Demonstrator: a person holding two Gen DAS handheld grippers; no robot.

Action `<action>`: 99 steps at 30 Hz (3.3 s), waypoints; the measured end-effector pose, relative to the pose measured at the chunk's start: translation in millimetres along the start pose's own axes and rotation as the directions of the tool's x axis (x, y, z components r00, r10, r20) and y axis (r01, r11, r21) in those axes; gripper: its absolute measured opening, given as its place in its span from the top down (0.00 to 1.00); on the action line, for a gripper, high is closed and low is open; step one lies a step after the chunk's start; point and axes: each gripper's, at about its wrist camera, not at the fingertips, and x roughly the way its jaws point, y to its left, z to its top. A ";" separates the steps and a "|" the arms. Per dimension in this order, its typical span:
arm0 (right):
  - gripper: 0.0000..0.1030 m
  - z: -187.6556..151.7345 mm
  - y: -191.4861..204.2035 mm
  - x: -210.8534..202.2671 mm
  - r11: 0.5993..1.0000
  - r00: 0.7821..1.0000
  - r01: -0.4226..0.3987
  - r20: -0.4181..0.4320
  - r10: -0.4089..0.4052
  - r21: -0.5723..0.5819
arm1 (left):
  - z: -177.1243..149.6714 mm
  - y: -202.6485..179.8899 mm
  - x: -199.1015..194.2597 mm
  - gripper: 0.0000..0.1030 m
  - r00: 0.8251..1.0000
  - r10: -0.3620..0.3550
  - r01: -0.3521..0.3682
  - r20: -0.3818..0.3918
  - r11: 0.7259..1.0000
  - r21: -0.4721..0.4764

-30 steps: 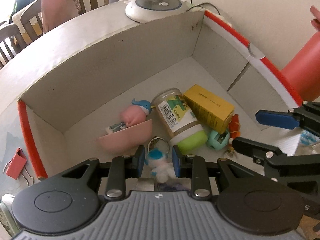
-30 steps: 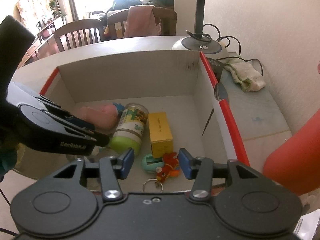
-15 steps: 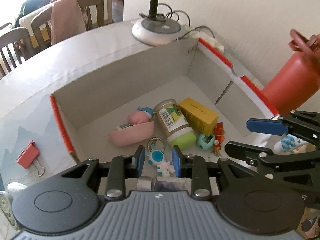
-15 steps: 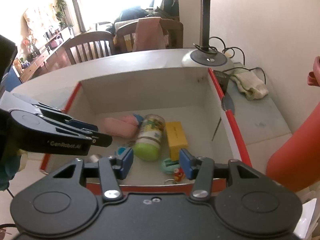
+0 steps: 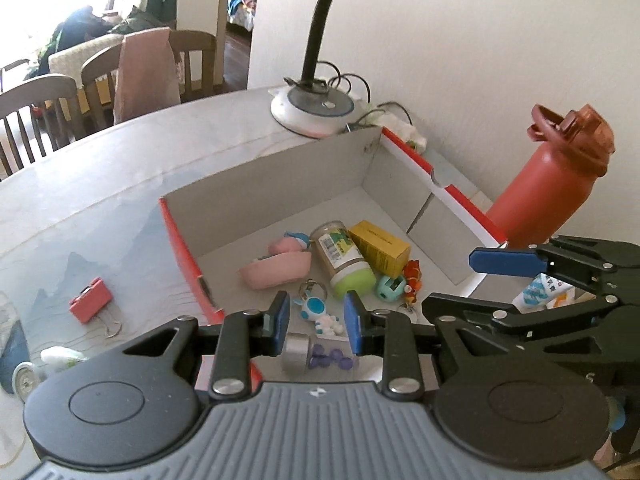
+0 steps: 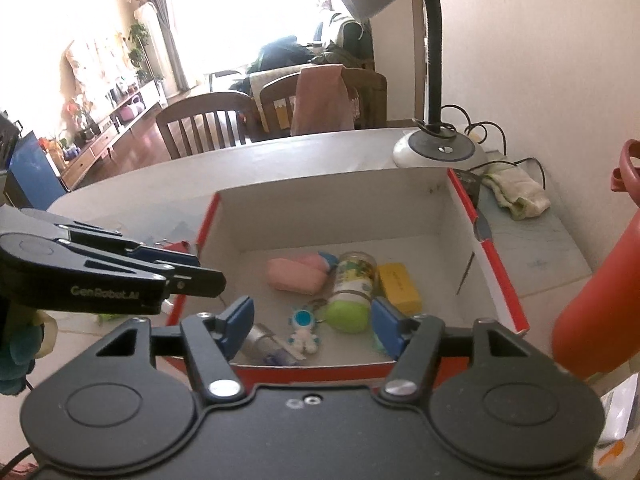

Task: Organize rigid objects
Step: 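Open both grippers to drop the keychains into the box, then move both grippers back over the table toward the tape dispenser and glue stick, then grasp the white correction tape dispenser with the left gripper while the right grasps the green glue stick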

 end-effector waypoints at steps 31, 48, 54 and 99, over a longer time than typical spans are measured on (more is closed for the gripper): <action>0.08 -15.6 157.4 12.2 0.987 0.987 -0.159 0.005 0.160 -0.032 | -84.8 133.6 -118.9 0.22 0.985 0.096 -0.077 0.146 0.989 -0.125; 0.08 -21.0 205.5 79.1 0.996 0.991 -0.088 -0.094 0.090 0.024 | -114.0 229.2 -99.6 0.00 0.969 0.213 -0.176 0.128 0.951 -0.254; 0.09 -19.6 211.6 108.3 0.999 0.993 -0.026 -0.118 0.030 0.035 | -119.0 258.0 -71.0 0.00 0.966 0.249 -0.213 0.075 0.923 -0.321; 0.15 -22.5 222.4 207.1 0.948 0.935 0.271 -0.280 -0.218 0.167 | -151.8 270.9 1.6 0.11 0.905 0.425 -0.404 0.009 0.868 -0.290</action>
